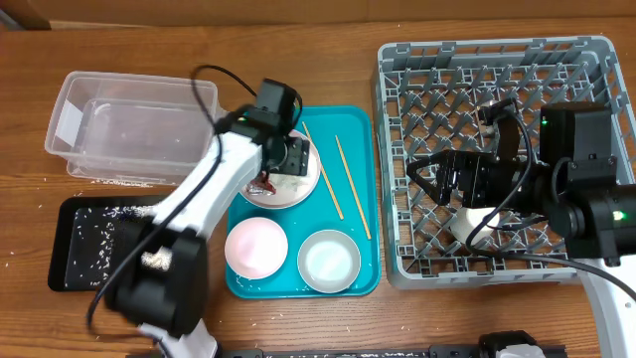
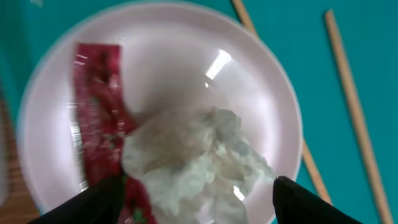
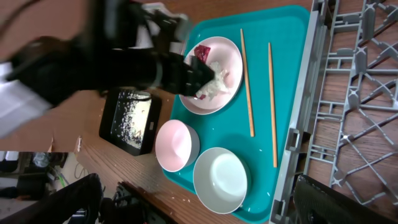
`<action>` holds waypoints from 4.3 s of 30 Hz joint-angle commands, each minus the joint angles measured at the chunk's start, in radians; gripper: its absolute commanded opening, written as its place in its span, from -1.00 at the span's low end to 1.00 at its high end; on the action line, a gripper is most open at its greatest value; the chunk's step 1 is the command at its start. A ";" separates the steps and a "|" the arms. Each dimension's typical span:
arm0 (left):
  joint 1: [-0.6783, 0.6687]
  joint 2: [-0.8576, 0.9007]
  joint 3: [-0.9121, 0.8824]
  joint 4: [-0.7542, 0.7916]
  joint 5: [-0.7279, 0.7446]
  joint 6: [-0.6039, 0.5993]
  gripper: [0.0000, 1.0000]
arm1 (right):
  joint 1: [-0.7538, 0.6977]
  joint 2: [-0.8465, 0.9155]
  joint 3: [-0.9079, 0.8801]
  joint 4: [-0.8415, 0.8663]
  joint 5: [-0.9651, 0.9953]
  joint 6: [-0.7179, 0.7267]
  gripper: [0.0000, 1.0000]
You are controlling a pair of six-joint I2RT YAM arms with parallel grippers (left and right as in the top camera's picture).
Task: Sort waste into correct bins and load items into the dishwasher
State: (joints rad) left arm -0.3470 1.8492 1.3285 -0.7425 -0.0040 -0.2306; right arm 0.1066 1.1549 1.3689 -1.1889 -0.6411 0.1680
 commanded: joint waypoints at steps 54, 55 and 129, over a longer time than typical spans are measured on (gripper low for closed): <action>0.086 0.184 0.177 -0.248 -0.092 -0.150 0.24 | 0.005 -0.005 0.019 -0.018 -0.019 -0.001 1.00; 0.085 0.201 0.177 -0.248 -0.089 -0.144 0.19 | 0.005 -0.005 0.019 -0.019 -0.019 -0.001 1.00; 0.113 -1.038 -0.212 0.183 0.033 0.299 1.00 | 0.005 0.087 0.018 0.009 0.259 -0.001 1.00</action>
State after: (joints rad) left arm -0.2298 0.9619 1.3281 -0.6373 0.0341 0.0353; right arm 0.1066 1.2404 1.3689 -1.1858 -0.3851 0.1677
